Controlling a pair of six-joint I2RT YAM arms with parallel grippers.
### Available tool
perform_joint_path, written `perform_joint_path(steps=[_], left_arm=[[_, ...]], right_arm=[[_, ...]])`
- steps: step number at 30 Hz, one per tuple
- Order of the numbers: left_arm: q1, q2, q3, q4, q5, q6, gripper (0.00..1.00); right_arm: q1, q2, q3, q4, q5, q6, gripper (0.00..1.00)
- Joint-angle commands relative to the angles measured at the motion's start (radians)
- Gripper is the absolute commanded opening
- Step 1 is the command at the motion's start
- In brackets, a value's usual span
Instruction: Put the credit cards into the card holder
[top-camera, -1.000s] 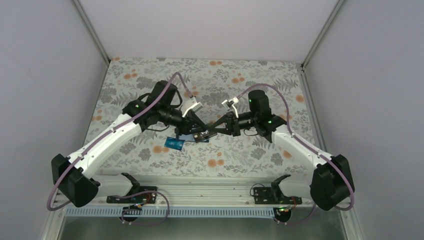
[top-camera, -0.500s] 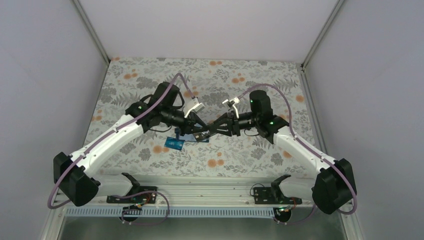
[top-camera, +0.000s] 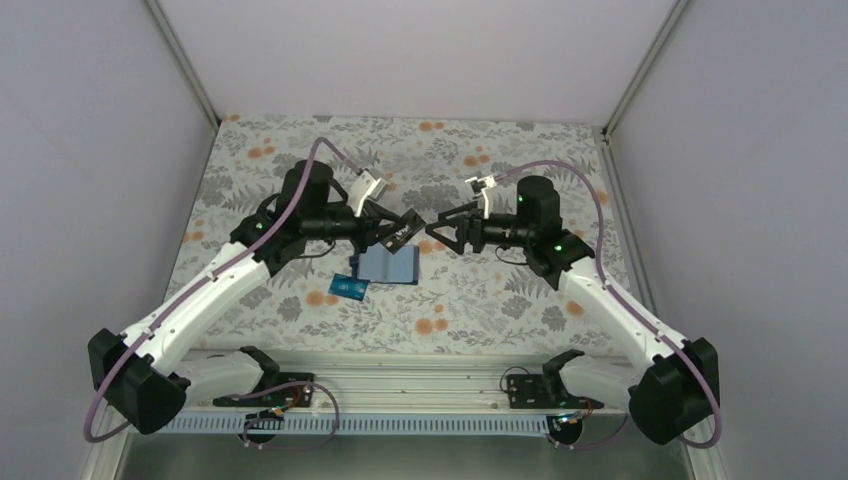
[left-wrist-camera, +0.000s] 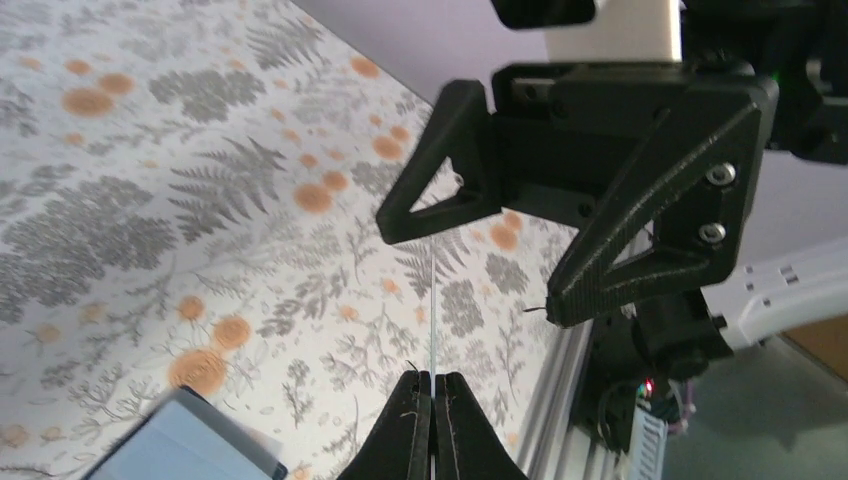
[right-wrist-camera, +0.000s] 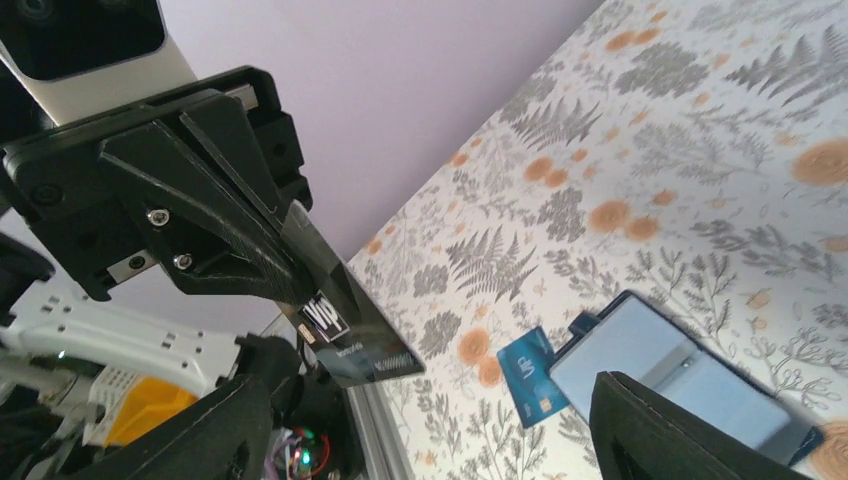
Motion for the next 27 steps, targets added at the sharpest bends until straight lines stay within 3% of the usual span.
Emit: perform_joint_path(steps=[1, 5, 10, 14, 22, 27], left_arm=[[0.014, -0.041, -0.020, 0.136, -0.086, -0.117, 0.02], [0.020, -0.059, -0.039, 0.213, -0.130, -0.201, 0.02], [0.019, -0.069, -0.065, 0.297, -0.144, -0.286, 0.02], [0.020, -0.093, -0.086, 0.354, -0.181, -0.334, 0.02], [0.019, -0.115, -0.146, 0.490, -0.200, -0.443, 0.02], [0.020, -0.135, -0.189, 0.580, -0.193, -0.515, 0.02]], right_arm=[[-0.008, -0.049, -0.019, 0.077, 0.094, 0.075, 0.81], [-0.008, -0.070, -0.032, 0.107, 0.117, 0.114, 0.82], [-0.008, -0.116, -0.034, 0.116, 0.197, 0.156, 0.96], [-0.008, -0.097, -0.006, 0.081, 0.223, 0.165, 1.00], [-0.008, -0.051, 0.019, 0.110, 0.183, 0.196, 0.98], [-0.007, -0.015, 0.016, 0.190, 0.076, 0.248, 0.83]])
